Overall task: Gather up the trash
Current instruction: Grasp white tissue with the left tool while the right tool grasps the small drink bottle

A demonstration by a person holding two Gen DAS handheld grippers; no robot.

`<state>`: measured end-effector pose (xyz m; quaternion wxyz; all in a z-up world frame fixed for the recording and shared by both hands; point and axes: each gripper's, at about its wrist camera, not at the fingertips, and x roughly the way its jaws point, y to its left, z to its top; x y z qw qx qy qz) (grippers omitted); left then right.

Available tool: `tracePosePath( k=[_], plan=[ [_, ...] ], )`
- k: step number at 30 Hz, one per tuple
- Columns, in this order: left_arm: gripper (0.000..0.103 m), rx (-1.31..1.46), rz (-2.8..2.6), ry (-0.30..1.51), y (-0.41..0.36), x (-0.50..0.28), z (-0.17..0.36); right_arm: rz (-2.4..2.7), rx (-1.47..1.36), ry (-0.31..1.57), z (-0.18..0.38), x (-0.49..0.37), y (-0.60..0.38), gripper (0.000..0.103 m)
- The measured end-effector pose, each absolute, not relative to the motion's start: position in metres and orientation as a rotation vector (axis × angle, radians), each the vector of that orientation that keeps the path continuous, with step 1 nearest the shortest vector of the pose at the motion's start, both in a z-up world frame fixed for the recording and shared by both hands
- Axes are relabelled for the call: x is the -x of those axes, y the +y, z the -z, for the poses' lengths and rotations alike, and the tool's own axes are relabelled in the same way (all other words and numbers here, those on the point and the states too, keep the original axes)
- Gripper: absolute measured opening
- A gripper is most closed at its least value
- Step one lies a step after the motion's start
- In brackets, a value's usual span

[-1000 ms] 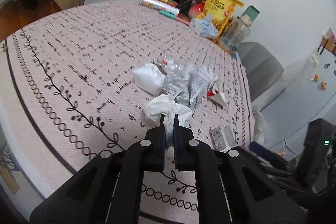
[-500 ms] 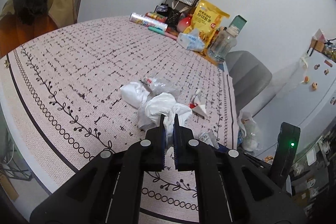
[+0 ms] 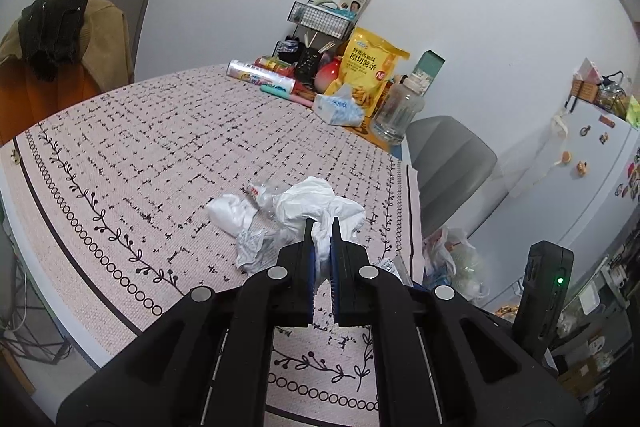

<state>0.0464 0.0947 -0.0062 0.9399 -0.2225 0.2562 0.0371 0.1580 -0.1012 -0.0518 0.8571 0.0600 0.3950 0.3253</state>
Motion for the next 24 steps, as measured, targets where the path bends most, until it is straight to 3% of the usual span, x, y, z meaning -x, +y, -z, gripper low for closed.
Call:
tracePosePath(
  k=[24],
  plan=[
    [0.006, 0.388, 0.134, 0.657, -0.015, -0.144, 0.042, -0.502, -0.262, 0.794, 0.059, -0.187, -0.221, 0.025]
  ],
)
